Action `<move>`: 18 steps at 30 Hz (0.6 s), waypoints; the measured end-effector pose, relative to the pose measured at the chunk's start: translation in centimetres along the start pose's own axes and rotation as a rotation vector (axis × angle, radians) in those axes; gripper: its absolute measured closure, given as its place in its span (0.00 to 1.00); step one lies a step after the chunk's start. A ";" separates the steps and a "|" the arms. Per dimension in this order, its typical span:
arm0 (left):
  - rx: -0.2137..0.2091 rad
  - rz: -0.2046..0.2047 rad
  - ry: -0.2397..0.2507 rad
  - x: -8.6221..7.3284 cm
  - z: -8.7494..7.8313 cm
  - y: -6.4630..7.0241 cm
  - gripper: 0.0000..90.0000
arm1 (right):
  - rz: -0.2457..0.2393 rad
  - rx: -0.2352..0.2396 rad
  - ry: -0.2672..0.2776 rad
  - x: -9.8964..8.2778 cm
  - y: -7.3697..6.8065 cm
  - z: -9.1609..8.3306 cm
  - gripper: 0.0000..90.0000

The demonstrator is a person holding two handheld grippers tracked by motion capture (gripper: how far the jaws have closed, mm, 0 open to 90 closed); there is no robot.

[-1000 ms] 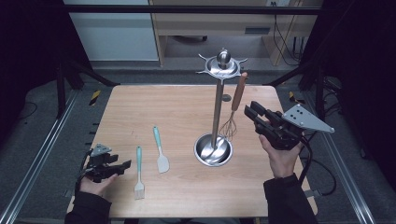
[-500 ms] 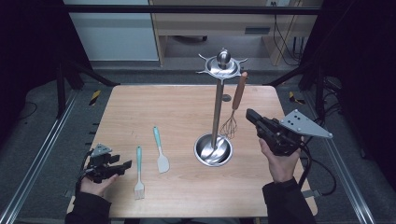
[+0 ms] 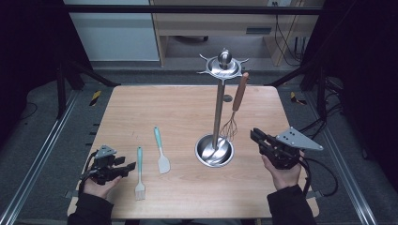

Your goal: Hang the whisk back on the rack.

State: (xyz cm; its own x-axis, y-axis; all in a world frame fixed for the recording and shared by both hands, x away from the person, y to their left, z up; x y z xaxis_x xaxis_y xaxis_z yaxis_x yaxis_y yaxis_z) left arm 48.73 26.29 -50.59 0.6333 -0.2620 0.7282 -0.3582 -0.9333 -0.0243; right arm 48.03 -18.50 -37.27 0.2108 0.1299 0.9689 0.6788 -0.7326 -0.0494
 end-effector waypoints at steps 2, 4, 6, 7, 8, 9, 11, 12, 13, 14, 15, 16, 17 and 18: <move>0.000 -0.002 0.000 0.0 0.0 0.1 0.48 | -0.006 0.009 0.006 0.2 -0.3 0.1 0.94; -0.001 -0.001 -0.001 0.0 0.0 0.0 0.48 | -0.011 0.024 0.015 0.8 -0.8 0.2 0.97; -0.001 -0.004 -0.001 0.0 0.0 0.1 0.48 | -0.015 0.036 0.029 1.3 -1.4 0.2 1.00; -0.001 -0.005 -0.001 0.0 0.0 0.1 0.48 | -0.018 0.047 0.037 1.8 -1.8 0.3 1.00; -0.001 -0.001 -0.002 0.0 0.0 0.0 0.48 | -0.019 0.053 0.044 2.1 -2.1 0.4 1.00; -0.001 -0.002 -0.002 0.0 0.0 0.0 0.48 | -0.020 0.060 0.054 2.5 -2.4 0.5 1.00; -0.002 -0.003 -0.002 0.0 0.0 0.0 0.48 | -0.021 0.073 0.078 3.5 -3.0 0.6 1.00; -0.002 -0.003 -0.002 0.0 0.0 0.0 0.48 | -0.022 0.075 0.090 4.0 -3.3 0.7 1.00; -0.002 -0.004 -0.003 -0.1 0.0 0.0 0.48 | -0.023 0.079 0.105 4.6 -3.6 0.9 1.00; -0.002 -0.004 -0.003 -0.1 0.0 0.0 0.49 | -0.023 0.084 0.121 5.2 -4.0 1.0 1.00; -0.003 -0.009 -0.004 -0.1 0.0 0.0 0.49 | -0.024 0.084 0.132 5.7 -4.2 1.1 1.00; -0.003 -0.009 -0.003 -0.1 0.0 0.0 0.49 | -0.028 0.089 0.154 6.6 -4.7 1.2 1.00; -0.003 -0.009 -0.004 -0.1 0.0 0.0 0.49 | -0.035 0.093 0.165 7.3 -5.0 1.3 1.00; -0.002 -0.004 -0.006 -0.1 0.0 -0.1 0.49 | -0.038 0.096 0.176 8.0 -5.4 1.5 1.00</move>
State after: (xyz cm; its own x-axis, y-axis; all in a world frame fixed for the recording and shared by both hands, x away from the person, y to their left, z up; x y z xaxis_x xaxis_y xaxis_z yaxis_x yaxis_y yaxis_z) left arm 48.70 26.36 -50.66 0.6387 -0.2593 0.7244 -0.3568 -0.9340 -0.0197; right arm 47.12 -12.55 -29.61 0.0628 0.0315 0.9975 0.7497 -0.6612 -0.0263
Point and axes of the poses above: each handheld gripper's, and its own axes: z roughly forward along the jaws, x roughly out of its top, y roughly to its right, the point moved 7 cm from there along z, roughly forward along the jaws, and after that the axes turned 11 degrees about x, right-handed, at the moved point
